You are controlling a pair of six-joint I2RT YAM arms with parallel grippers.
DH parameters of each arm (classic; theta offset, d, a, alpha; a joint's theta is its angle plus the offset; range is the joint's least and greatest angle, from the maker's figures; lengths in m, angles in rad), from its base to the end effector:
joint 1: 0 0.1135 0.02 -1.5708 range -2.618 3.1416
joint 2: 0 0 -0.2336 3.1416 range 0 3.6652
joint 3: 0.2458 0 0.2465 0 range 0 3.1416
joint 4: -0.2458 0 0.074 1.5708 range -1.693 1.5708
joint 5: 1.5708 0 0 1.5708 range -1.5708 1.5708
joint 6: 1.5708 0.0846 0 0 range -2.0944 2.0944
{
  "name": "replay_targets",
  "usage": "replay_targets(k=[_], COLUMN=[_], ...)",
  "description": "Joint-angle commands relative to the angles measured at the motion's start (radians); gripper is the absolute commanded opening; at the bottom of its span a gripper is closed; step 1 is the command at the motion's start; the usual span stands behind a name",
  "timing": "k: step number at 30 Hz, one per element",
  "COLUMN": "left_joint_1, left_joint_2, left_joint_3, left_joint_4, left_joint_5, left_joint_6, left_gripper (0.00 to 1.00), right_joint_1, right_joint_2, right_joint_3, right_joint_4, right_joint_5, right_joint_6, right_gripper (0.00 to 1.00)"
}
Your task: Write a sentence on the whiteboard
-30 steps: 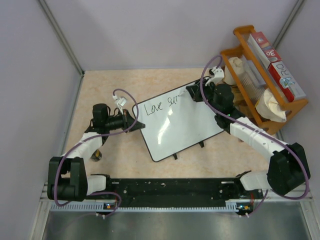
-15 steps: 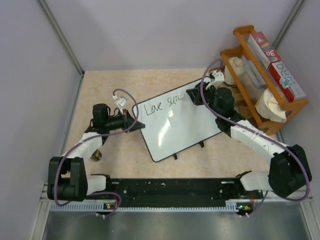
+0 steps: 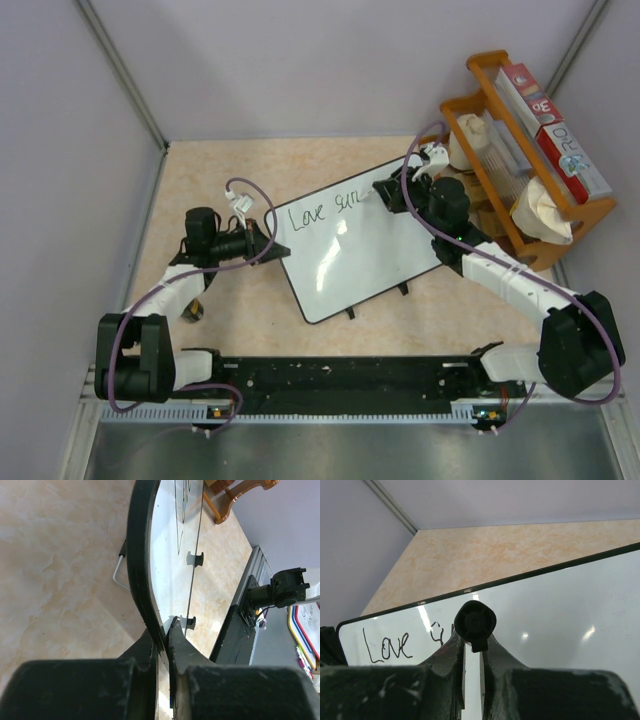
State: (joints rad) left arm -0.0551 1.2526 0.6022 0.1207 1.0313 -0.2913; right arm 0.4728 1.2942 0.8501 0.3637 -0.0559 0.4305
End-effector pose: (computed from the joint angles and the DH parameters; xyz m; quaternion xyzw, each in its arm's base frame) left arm 0.2705 -0.0876 0.1790 0.1546 0.7784 -0.4960 0.3525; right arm 0.3146 0.1662 0.2769 -0.0345 0.7341 0.3143 0.6009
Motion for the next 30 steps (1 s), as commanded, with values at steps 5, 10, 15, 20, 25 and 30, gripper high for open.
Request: replay_targets(k=[5,10,15,20,25,30], left_joint_1=[-0.031,-0.031,-0.031,-0.031,-0.031,-0.032], left_joint_2=[0.008,0.008,0.008,0.008,0.008,0.010], left_joint_3=[-0.018,-0.018,-0.016,-0.018,-0.015,-0.013], left_joint_4=[-0.001,-0.001,0.000,-0.001,-0.004,-0.006], left_joint_5=[-0.116,-0.120,-0.117,-0.117,-0.117,-0.117], left_joint_6=[0.231,0.233,0.231,0.233,0.233,0.234], left_gripper=[0.00,0.00,0.00,0.00,0.00,0.00], right_joint_1=[-0.008,-0.010,-0.010,-0.010,-0.014,-0.022], right_joint_2=[0.013,0.028,0.039,0.047,0.047,0.053], right_joint_3=[0.047,0.084,0.101,0.118,0.135,0.142], right_joint_4=[-0.017,-0.017,-0.011,-0.020,-0.031,-0.039], right_joint_5=[0.018,0.016,0.021,0.034,0.050,0.047], right_joint_6=[-0.010,-0.013,-0.010,-0.015,-0.026,-0.030], right_gripper=[0.00,0.00,0.00,0.00,0.00,0.00])
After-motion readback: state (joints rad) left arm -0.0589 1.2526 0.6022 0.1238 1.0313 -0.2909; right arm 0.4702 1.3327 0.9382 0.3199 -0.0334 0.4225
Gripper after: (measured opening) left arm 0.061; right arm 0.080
